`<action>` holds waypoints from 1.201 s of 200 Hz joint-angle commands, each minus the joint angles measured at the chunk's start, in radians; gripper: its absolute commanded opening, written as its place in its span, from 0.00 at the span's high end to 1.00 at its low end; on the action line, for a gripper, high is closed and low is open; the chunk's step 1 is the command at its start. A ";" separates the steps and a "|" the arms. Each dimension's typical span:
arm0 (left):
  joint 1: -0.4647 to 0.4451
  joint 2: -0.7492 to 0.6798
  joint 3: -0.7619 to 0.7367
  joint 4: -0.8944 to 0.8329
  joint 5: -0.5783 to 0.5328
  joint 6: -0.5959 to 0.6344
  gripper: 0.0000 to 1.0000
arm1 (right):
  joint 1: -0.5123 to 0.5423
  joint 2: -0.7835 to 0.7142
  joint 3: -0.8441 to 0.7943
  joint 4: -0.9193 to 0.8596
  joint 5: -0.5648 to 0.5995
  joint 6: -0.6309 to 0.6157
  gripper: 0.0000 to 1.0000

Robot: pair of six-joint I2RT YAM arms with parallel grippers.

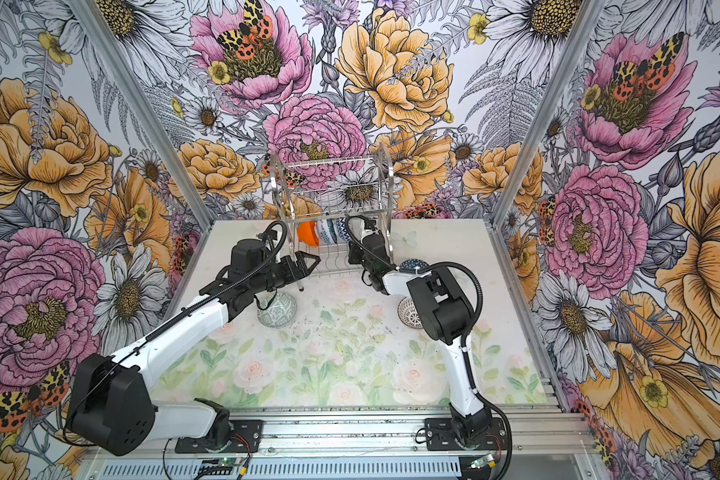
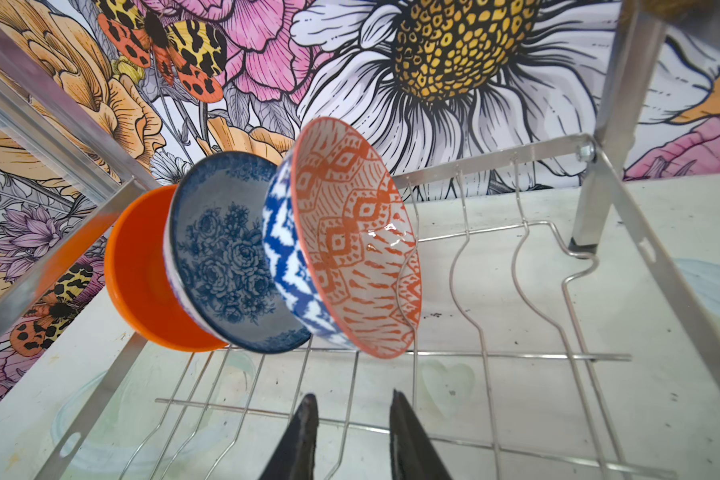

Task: Load the bowls into the dish rack
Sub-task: 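Open the right gripper and withdraw it from the rack, then grasp the blue triangle-patterned bowl rim with the right gripper while the left gripper moves inward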

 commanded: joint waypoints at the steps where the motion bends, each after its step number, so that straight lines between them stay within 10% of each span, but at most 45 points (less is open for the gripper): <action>1: 0.008 -0.050 -0.004 -0.022 -0.045 0.017 0.01 | 0.019 -0.081 -0.020 0.034 -0.011 -0.001 0.68; 131: -0.174 -0.152 -0.122 0.027 -0.257 -0.078 0.01 | 0.051 -0.402 -0.301 -0.058 0.005 -0.057 0.34; 240: -0.398 -0.086 -0.090 0.152 -0.375 -0.082 0.01 | 0.016 -0.903 -0.498 -0.568 0.246 -0.114 0.01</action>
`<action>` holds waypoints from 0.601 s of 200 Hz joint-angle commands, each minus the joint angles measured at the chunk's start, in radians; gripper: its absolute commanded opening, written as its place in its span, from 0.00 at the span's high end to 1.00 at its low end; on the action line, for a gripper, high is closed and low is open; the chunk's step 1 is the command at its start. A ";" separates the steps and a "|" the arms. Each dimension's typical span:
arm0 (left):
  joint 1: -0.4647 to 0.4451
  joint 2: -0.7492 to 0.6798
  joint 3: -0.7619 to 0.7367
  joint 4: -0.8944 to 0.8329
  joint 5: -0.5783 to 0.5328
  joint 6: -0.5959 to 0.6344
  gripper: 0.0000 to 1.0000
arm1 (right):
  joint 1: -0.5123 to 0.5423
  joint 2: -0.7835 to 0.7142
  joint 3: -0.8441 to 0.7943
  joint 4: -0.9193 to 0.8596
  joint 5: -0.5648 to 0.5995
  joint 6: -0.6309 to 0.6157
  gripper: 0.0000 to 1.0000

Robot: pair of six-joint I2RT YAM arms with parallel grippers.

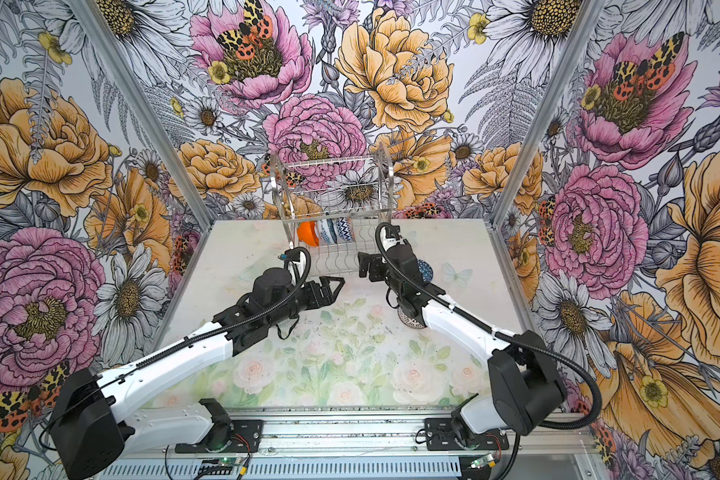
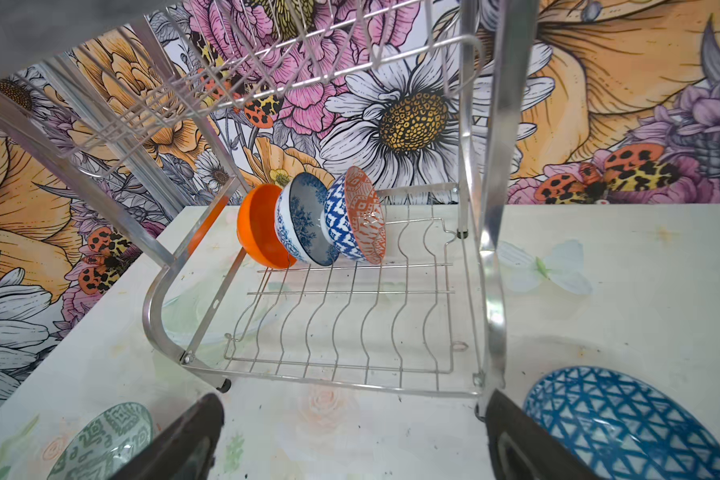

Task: Load the bowls into the dish rack
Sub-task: 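Grasp the blue triangle-patterned bowl rim with the right gripper while the left gripper moves inward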

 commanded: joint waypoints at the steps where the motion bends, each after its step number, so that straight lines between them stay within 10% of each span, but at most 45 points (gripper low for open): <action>1: -0.023 0.031 0.030 0.063 -0.043 -0.010 0.01 | -0.027 -0.118 -0.071 -0.165 0.105 -0.019 0.01; 50: -0.084 0.114 0.069 0.115 -0.065 0.006 0.01 | -0.222 -0.217 -0.148 -0.293 0.027 0.031 0.00; 120: -0.117 0.228 0.159 0.144 -0.036 0.025 0.01 | -0.492 0.092 -0.001 -0.297 -0.294 0.103 0.01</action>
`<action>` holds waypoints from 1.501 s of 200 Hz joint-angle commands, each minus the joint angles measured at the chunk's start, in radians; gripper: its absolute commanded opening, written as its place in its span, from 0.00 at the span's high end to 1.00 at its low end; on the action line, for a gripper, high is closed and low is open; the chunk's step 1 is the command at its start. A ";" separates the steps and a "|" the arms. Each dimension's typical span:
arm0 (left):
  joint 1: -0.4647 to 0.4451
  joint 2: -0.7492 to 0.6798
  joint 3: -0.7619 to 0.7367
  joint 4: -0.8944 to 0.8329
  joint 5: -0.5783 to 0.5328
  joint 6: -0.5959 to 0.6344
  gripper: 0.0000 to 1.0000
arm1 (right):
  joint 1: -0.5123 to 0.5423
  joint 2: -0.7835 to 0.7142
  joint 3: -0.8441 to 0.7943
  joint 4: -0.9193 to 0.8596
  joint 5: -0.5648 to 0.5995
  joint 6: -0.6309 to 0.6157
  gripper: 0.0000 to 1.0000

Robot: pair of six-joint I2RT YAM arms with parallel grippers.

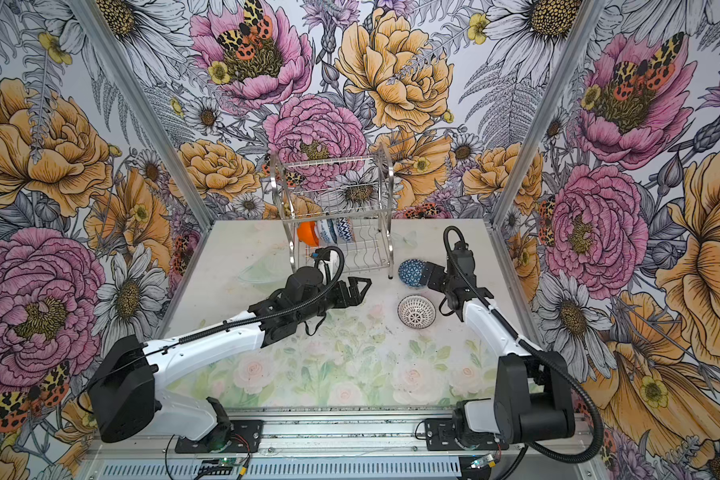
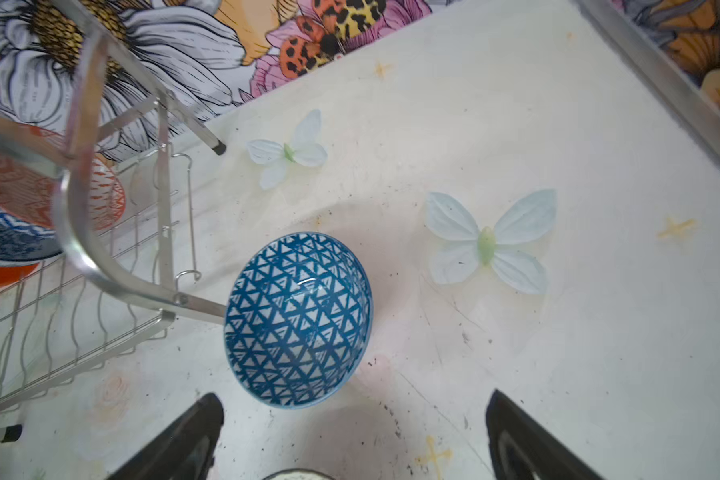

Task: Load the bowls into the dish rack
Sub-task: 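Grasp the blue triangle-patterned bowl rim with the right gripper while the left gripper moves inward, then lift the blue triangle-patterned bowl with the right gripper toward the left gripper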

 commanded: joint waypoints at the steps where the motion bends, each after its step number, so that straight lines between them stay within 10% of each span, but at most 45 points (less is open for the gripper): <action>1: -0.008 0.010 0.039 0.031 -0.002 0.024 0.01 | -0.016 0.080 0.086 -0.014 -0.117 0.020 0.00; 183: 0.002 0.135 0.078 0.004 0.028 0.083 0.01 | -0.051 0.457 0.302 -0.007 -0.117 -0.014 0.58; 300: 0.002 0.146 0.109 -0.042 0.016 0.096 0.01 | -0.059 0.437 0.316 -0.006 -0.099 -0.003 0.93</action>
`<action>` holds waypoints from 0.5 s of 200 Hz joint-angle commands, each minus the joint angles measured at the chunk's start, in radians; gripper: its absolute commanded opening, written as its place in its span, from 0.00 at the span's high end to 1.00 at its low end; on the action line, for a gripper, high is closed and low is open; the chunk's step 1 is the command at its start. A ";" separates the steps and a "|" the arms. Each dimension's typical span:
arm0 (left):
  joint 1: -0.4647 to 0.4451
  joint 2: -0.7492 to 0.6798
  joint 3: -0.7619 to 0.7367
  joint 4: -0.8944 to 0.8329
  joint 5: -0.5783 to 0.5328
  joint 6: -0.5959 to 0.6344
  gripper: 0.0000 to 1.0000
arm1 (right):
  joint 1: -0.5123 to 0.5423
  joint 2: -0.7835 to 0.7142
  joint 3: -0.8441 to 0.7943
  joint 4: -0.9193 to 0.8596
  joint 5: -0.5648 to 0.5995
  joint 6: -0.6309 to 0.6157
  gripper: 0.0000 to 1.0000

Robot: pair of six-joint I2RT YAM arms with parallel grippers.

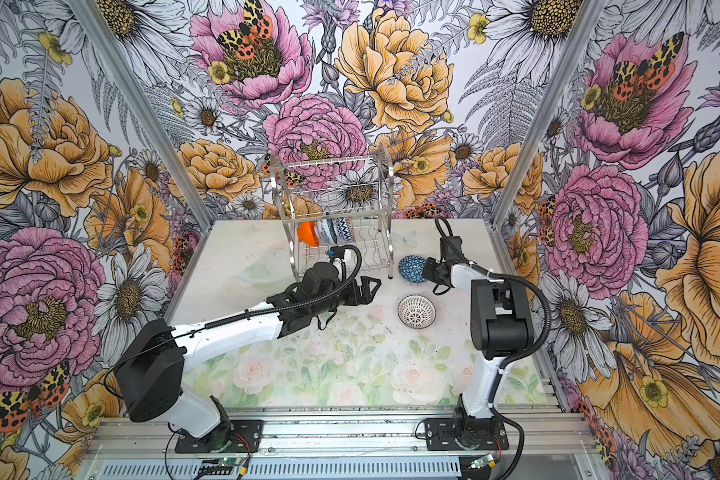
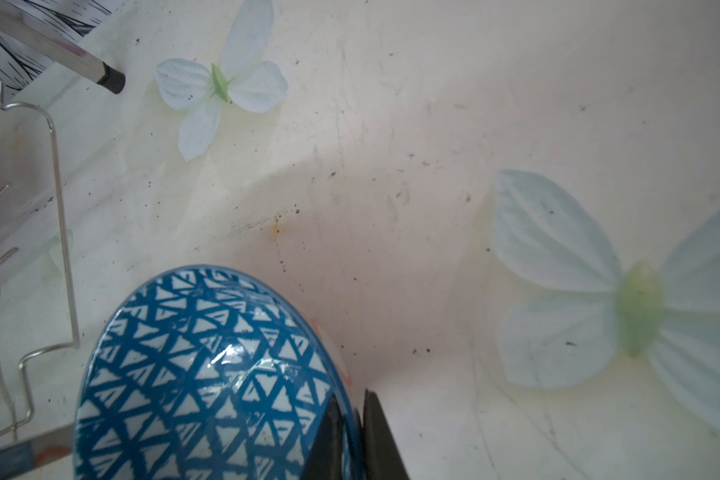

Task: Load the bowls into the dish rack
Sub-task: 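Lift the blue triangle-patterned bowl with the right gripper toward the left gripper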

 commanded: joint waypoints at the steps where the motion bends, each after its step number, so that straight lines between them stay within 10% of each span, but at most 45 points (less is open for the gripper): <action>1: 0.002 0.014 0.024 -0.025 0.002 0.032 0.01 | -0.008 -0.039 0.012 0.017 0.022 0.009 0.93; 100: 0.005 -0.083 0.037 -0.141 -0.052 0.047 0.01 | 0.006 -0.298 -0.048 0.003 -0.018 0.047 1.00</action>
